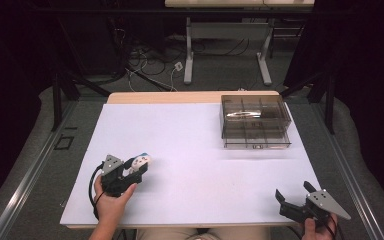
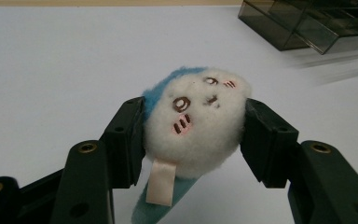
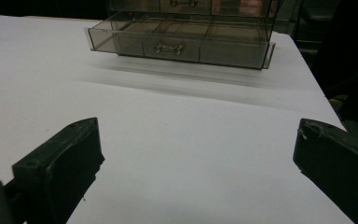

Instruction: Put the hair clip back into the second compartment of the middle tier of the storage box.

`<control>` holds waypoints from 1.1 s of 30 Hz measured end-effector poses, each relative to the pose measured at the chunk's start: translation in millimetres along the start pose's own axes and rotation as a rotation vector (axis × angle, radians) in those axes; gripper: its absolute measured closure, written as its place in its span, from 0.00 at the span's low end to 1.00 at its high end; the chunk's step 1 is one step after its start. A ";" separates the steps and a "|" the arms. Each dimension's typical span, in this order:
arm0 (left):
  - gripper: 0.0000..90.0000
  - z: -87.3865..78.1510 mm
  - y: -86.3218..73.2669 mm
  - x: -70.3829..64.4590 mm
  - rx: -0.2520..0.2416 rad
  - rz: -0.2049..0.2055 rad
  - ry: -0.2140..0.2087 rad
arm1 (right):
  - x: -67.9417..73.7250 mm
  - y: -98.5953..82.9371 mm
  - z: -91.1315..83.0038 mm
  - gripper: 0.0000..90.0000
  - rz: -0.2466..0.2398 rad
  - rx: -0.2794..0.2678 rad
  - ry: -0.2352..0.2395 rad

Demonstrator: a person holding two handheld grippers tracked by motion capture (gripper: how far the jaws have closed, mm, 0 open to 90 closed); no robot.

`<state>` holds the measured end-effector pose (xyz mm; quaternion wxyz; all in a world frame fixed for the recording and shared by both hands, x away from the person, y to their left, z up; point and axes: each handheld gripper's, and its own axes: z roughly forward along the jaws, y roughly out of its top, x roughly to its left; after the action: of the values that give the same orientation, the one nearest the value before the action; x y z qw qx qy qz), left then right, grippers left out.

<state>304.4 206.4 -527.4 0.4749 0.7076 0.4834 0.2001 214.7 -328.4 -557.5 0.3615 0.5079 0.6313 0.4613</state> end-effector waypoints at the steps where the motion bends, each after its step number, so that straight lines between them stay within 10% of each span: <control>1: 0.49 0.0 0.0 0.0 0.000 0.000 0.000 | 0.0 0.0 0.0 0.01 0.000 0.000 0.000; 33: 0.51 30.0 58.3 -55.7 0.005 0.099 -0.142 | 2.1 1.5 -3.1 0.01 -0.006 -0.013 -0.002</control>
<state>330.3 138.6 -481.2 0.4957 0.7443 0.4134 0.1713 211.8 -327.0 -555.1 0.3668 0.5043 0.6293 0.4639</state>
